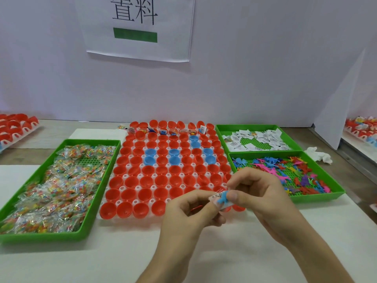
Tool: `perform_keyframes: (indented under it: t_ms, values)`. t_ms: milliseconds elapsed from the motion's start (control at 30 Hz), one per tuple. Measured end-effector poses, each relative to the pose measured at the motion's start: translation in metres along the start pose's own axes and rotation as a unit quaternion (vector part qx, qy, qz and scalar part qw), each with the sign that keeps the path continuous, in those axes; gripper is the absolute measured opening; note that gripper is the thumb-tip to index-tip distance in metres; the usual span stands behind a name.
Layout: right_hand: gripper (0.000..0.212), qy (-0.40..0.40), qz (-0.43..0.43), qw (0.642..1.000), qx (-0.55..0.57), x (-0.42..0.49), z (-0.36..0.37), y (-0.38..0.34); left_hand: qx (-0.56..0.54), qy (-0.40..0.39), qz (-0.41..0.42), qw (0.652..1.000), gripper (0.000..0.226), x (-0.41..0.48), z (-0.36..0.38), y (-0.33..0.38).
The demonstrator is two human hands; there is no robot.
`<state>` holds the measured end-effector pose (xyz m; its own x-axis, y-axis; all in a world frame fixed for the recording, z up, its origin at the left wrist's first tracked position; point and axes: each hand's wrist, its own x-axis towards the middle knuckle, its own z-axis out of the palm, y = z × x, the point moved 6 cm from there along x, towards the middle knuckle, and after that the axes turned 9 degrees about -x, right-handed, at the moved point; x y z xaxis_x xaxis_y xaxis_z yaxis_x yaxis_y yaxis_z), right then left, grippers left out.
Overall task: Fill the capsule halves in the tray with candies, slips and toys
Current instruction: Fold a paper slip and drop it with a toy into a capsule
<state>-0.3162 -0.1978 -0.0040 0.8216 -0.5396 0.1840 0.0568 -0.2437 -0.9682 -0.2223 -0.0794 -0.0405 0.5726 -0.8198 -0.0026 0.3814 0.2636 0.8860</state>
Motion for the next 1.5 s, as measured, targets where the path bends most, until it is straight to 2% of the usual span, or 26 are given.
perform_keyframes:
  t_ms: [100,233,333,533,667,767,933,1067,1133,1233,1367,1500]
  values:
    - [0.043,0.012,0.004,1.0,-0.018,0.0,-0.003,0.001,-0.016,-0.007,-0.009,1.0,0.017,-0.001,0.002,0.0]
    - [0.042,0.011,-0.006,1.0,-0.027,-0.001,-0.005,-0.002,-0.064,-0.006,-0.037,0.997,0.035,-0.002,0.004,-0.005]
    - [0.04,0.019,-0.014,0.999,-0.036,0.0,-0.006,-0.004,-0.081,-0.007,-0.046,0.996,0.039,-0.002,0.005,-0.007]
    - [0.021,0.039,-0.039,0.996,-0.07,-0.002,-0.009,-0.008,-0.027,-0.011,-0.016,0.999,0.031,-0.001,0.002,-0.004]
    - [0.027,0.044,-0.056,0.994,-0.079,-0.004,-0.011,-0.012,0.002,0.01,-0.001,1.0,0.029,0.0,-0.002,-0.001]
    - [0.035,0.017,-0.055,0.997,-0.053,-0.005,-0.011,-0.015,0.025,0.009,0.01,1.0,0.027,0.0,-0.002,0.001]
    - [0.022,0.012,-0.074,0.991,-0.115,-0.004,-0.008,-0.016,0.029,-0.005,0.012,0.999,0.028,0.0,0.001,0.0]
    - [0.022,0.013,-0.082,0.988,-0.129,-0.004,-0.01,-0.016,-0.007,-0.029,-0.022,0.999,0.04,0.001,0.002,-0.003]
    - [0.026,0.013,-0.085,0.987,-0.139,-0.004,-0.01,-0.014,-0.004,-0.035,-0.022,0.999,0.038,0.001,0.002,-0.003]
    - [0.03,0.025,-0.089,0.983,-0.16,-0.003,-0.011,-0.011,0.049,-0.042,0.012,0.998,0.019,0.001,0.002,0.001]
    - [0.033,0.031,-0.077,0.983,-0.163,-0.004,-0.009,-0.011,0.084,-0.024,0.054,0.995,0.019,0.0,0.002,0.007]
    - [0.015,0.017,-0.065,0.988,-0.139,-0.004,0.0,-0.006,0.089,0.023,0.093,0.991,0.02,-0.001,-0.004,0.009]
